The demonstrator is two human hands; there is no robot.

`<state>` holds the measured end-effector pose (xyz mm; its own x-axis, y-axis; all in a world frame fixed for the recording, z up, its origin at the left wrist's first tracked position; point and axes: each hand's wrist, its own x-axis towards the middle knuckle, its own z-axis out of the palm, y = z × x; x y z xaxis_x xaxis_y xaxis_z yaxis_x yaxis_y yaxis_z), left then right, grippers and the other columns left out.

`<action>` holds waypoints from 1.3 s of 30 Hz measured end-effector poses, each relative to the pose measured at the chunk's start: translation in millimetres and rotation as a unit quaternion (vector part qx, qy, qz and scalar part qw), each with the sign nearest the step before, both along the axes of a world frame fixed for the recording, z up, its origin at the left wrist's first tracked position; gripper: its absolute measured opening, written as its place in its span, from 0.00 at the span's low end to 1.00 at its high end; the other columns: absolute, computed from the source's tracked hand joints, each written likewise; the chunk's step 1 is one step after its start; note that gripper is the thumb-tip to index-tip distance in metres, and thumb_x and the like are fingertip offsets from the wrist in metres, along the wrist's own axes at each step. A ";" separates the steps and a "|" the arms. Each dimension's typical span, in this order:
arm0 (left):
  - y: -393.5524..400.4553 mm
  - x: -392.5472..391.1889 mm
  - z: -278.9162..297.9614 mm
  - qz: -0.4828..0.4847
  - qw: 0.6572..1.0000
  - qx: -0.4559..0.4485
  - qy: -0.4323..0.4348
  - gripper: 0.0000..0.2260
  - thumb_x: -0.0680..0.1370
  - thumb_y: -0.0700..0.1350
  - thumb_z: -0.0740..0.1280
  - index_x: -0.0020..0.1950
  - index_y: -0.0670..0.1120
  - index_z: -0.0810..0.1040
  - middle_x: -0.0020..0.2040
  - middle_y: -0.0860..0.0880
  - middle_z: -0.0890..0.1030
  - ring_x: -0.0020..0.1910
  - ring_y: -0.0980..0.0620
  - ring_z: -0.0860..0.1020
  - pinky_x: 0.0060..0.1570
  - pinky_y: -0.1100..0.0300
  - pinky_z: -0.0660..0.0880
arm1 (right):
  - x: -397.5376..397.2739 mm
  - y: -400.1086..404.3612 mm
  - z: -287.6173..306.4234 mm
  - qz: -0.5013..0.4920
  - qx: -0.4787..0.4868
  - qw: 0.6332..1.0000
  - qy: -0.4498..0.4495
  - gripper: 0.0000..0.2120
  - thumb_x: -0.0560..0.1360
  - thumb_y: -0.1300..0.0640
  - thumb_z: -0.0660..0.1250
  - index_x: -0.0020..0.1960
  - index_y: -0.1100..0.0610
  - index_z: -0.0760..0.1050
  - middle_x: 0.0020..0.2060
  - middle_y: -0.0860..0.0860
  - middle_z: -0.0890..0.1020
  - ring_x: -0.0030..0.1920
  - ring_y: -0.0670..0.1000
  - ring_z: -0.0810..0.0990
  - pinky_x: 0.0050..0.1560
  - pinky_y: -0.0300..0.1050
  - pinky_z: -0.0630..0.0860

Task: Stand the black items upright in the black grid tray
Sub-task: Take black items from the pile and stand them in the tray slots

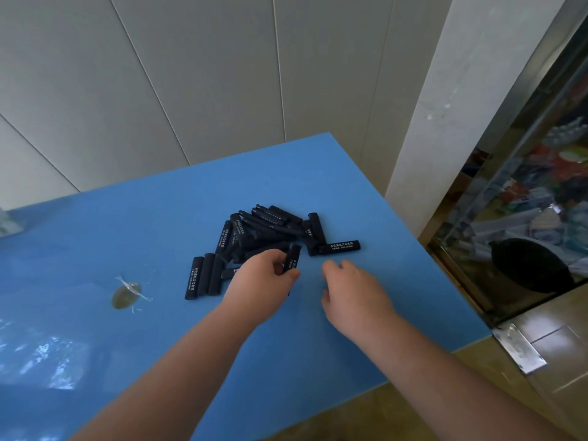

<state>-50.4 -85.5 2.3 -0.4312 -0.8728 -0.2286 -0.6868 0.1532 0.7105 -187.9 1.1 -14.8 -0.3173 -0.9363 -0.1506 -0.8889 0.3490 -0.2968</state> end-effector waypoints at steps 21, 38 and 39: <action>50.4 5.2 5.7 0.081 0.965 0.153 0.197 0.07 0.78 0.41 0.69 0.51 0.53 0.82 0.43 0.55 0.85 0.44 0.55 0.85 0.48 0.60 0.80 | -30.1 39.3 1.7 -0.187 -0.125 0.802 -0.553 0.05 0.78 0.60 0.71 0.53 0.55 0.82 0.46 0.49 0.88 0.48 0.50 0.87 0.56 0.51 0.82; 85.8 190.7 12.6 0.286 0.911 0.105 0.277 0.05 0.78 0.42 0.69 0.52 0.50 0.82 0.43 0.51 0.86 0.43 0.53 0.85 0.48 0.57 0.80 | 143.1 4.6 28.4 -0.006 -0.049 0.828 -0.558 0.05 0.79 0.59 0.69 0.52 0.52 0.82 0.46 0.52 0.87 0.47 0.49 0.86 0.49 0.46 0.84; 90.8 207.9 13.5 0.295 0.908 0.102 0.278 0.05 0.79 0.42 0.69 0.52 0.50 0.82 0.43 0.52 0.86 0.43 0.54 0.85 0.48 0.57 0.80 | 160.0 5.4 29.5 0.001 -0.042 0.827 -0.560 0.05 0.79 0.59 0.69 0.52 0.52 0.82 0.46 0.51 0.87 0.47 0.49 0.86 0.49 0.45 0.84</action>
<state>157.5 5.2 15.8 -0.0007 -0.9533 -0.3020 -0.1327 -0.2993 0.9449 -27.8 6.5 14.7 -0.0211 -0.9587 -0.2838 -0.0401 0.2844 -0.9579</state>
